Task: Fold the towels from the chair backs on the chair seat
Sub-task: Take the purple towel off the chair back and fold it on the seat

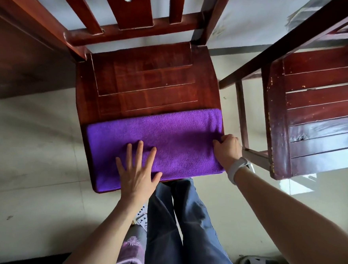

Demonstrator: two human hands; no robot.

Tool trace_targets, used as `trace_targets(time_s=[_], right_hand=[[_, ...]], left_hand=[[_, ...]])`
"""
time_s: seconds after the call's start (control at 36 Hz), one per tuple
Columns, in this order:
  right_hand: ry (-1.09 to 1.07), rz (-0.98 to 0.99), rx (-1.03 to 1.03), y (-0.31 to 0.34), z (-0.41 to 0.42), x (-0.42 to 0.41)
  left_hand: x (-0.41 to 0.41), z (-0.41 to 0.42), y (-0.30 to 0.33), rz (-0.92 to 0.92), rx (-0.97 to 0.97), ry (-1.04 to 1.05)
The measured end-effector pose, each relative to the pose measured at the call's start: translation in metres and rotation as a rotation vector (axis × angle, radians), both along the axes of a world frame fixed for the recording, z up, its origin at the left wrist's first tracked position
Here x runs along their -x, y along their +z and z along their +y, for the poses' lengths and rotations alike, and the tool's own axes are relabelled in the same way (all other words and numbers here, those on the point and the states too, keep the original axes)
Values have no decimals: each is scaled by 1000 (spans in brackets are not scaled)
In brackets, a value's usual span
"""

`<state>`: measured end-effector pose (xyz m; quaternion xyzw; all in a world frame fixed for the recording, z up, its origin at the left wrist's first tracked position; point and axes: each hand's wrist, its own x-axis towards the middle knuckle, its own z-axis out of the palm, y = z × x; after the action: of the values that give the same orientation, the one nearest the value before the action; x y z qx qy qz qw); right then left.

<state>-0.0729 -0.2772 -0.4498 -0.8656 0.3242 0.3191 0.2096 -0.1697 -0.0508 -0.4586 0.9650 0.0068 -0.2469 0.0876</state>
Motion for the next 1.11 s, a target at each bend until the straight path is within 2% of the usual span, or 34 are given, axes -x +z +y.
trace_targets(time_s=[0.08,0.17,0.28,0.36,0.42,0.47,0.53,0.61,0.67,0.72,0.75,0.86,0.94,1.0,1.11], right_hand=[[-5,61,2,3,1,-5],[-14,18,-6,13,2,-4],[-152,-85,-172,29,6,-7],[-95,-98,-312,48,16,-12],[-67,-103,-391,59,33,-13],[-19,-95,-453,66,60,-13],[65,-66,-529,69,91,-10],[70,67,-733,74,143,-4],[168,114,-768,70,169,-1],[426,35,-626,60,183,-3],[553,-33,-533,56,186,-5],[978,-360,-234,47,192,-24],[1221,-293,-89,38,198,-41],[1302,-211,-42,34,202,-52],[1237,-128,-60,26,209,-63]], left_hand=[[-1,0,-1,-1,16,13],[-2,2,0,2,75,36],[-2,7,3,-28,242,184],[-7,13,12,-103,459,440],[-13,18,25,-114,669,750],[-18,24,38,-23,912,1124],[-17,31,48,104,1118,1409],[-8,45,54,243,1366,1642],[1,51,50,277,1468,1678],[8,52,45,250,1426,1684],[11,52,43,223,1327,1668],[23,47,23,82,880,1297],[27,39,17,-78,619,1072],[28,34,16,-140,555,1019],[33,30,17,-226,517,1036]])
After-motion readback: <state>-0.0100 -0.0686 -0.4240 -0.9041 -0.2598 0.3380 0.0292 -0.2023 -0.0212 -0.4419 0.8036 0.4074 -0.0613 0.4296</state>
